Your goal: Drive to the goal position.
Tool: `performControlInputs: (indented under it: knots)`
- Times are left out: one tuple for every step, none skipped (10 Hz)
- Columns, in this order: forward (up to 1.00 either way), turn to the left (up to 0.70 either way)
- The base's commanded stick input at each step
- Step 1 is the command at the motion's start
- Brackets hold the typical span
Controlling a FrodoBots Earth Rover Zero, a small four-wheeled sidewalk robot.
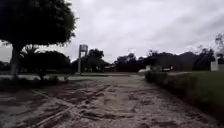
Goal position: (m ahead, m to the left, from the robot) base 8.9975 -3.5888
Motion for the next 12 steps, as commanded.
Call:
performControlInputs:
  knots:
    - [0.50, 0.00]
    - [0.50, 0.00]
    - [0.50, 0.00]
    - [0.50, 0.00]
    - [0.50, 0.00]
    - [0.50, 0.00]
    - [0.50, 0.00]
    - [0.50, 0.00]
    - [0.50, 0.00]
    - [0.50, 0.00]
    - [0.50, 0.00]
    - [0.50, 0.00]
